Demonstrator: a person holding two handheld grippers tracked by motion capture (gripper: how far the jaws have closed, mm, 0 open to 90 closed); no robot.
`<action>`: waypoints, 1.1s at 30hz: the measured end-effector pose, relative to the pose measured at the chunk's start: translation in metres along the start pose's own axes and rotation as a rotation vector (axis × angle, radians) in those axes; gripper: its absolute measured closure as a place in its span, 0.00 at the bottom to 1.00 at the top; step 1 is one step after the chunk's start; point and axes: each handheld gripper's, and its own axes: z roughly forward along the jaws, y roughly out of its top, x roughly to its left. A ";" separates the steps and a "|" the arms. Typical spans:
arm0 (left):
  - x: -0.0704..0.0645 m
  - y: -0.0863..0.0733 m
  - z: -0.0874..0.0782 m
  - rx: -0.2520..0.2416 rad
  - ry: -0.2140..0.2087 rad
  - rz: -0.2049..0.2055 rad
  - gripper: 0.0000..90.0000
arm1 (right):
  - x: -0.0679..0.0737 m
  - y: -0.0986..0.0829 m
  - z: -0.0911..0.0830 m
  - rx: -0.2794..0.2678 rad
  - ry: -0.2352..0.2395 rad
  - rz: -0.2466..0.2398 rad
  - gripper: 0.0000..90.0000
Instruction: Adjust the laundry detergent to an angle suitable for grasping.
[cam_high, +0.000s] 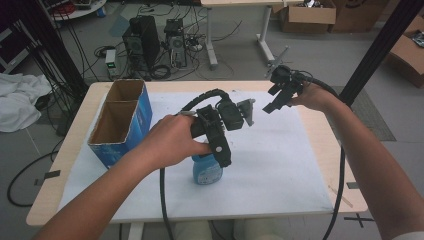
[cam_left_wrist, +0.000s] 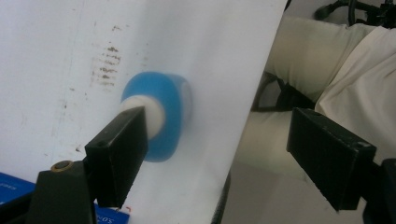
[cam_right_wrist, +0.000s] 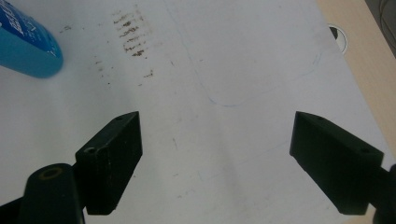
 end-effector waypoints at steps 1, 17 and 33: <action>0.000 0.000 -0.001 -0.001 0.003 0.005 0.24 | 0.000 0.000 0.000 0.000 0.000 0.000 0.19; 0.000 0.000 -0.004 -0.010 0.008 0.002 0.23 | 0.000 0.001 -0.003 -0.007 0.003 0.002 0.19; -0.001 0.004 -0.006 -0.012 0.014 -0.001 0.23 | -0.002 -0.003 -0.006 -0.013 0.004 0.004 0.19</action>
